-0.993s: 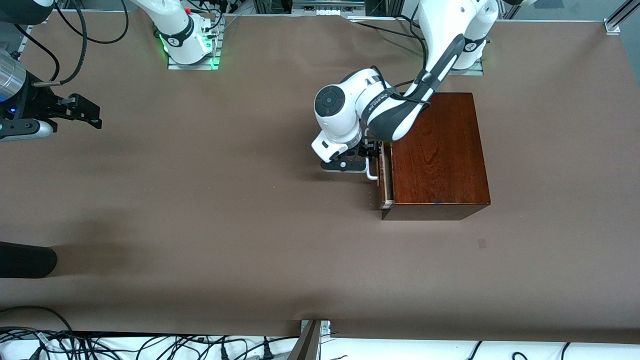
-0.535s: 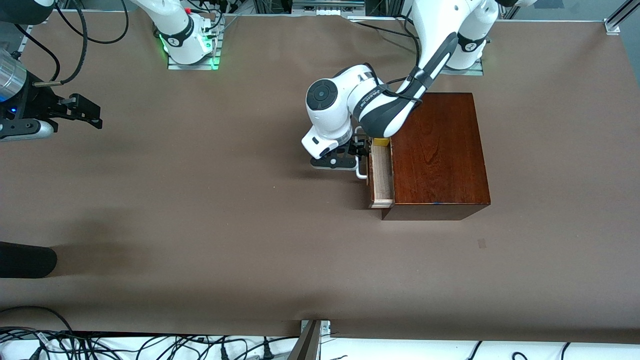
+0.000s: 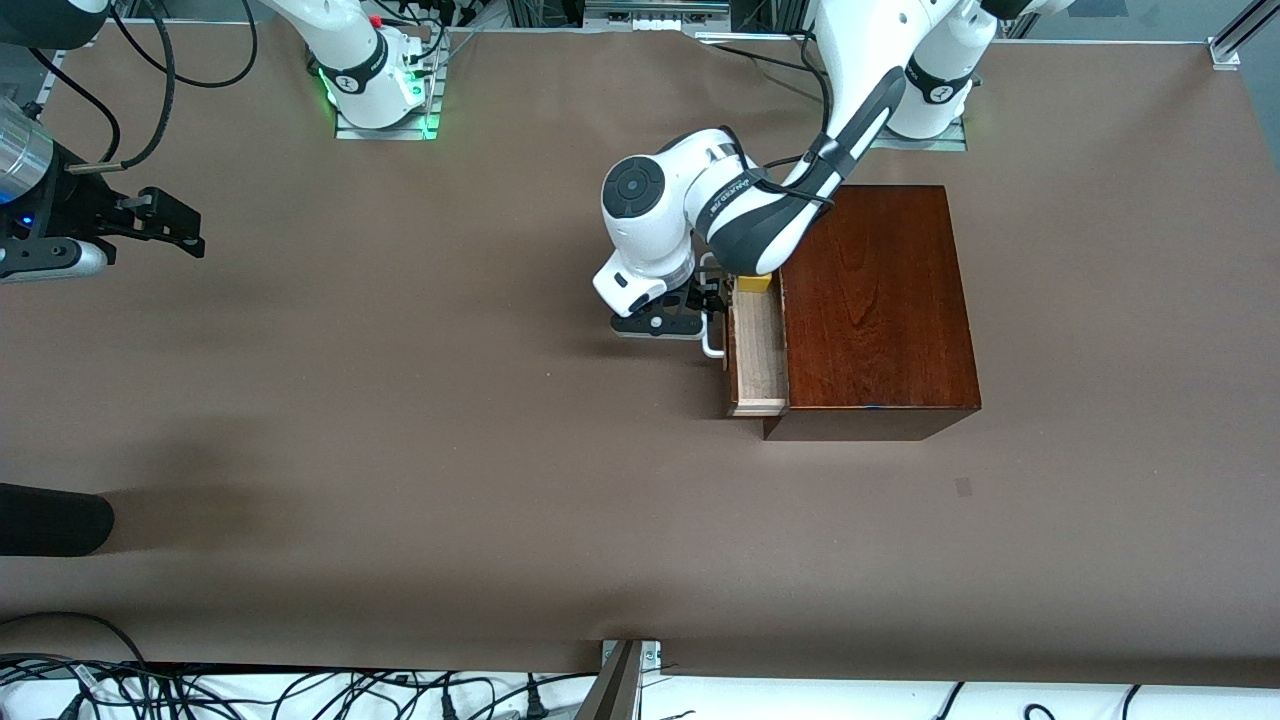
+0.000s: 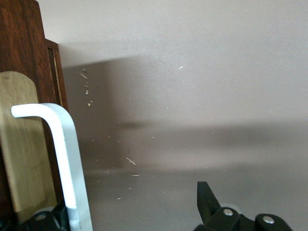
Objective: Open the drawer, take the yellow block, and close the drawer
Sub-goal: 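Pull the drawer out of the wooden box with the left gripper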
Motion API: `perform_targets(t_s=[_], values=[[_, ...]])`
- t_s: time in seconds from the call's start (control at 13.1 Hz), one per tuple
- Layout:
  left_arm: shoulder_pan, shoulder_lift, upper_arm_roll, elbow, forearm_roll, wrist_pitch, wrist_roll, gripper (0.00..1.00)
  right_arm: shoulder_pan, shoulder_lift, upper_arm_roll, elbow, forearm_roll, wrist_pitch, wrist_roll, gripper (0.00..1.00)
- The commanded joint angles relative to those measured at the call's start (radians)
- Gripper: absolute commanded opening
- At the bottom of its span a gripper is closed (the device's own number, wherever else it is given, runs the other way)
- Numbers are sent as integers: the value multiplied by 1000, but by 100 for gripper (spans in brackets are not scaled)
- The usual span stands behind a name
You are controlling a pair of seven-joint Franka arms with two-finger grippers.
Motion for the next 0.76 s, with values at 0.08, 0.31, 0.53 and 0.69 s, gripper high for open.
perform_targets(t_s=[0.08,0.31,0.53,0.69], values=[[-24,48,-2,63,-36,21,-24,100,-7,4,2,13,16,-1,-5,100],[-24,38,1,64,-27,-29,-20,100,-7,8,2,14,16,-1,-7,100],[-24,29,-5,126,-24,-135,-15,100,-6,8,2,13,16,-1,-7,100],[-35,29,-7,155,-29,-163,-14,100,-6,8,2,14,16,-1,-7,100]])
